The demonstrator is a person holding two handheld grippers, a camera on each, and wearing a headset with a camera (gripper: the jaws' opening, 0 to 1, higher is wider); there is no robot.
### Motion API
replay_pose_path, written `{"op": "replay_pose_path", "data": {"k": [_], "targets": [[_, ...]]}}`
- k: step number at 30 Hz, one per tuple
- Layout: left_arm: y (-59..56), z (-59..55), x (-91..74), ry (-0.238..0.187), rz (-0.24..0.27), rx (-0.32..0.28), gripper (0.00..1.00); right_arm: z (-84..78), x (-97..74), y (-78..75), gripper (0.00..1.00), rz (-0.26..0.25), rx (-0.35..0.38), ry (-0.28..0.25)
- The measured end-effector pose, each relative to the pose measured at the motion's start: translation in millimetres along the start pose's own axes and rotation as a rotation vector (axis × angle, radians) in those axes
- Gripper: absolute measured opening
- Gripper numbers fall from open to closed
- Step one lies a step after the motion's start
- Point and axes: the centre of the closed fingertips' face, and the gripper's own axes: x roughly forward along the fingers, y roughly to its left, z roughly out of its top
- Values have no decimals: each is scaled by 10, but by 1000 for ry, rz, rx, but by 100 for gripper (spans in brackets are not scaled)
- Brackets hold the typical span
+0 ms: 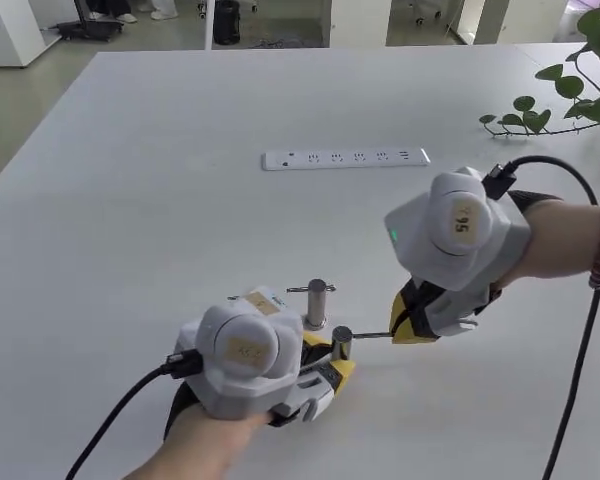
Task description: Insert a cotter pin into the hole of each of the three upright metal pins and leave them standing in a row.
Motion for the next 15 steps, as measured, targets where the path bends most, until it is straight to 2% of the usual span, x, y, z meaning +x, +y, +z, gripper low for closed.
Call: {"op": "replay_pose_path", "data": {"k": [15], "targets": [[12, -38, 7, 13, 6, -7, 12, 74, -31, 19, 0, 2, -28, 1]]}}
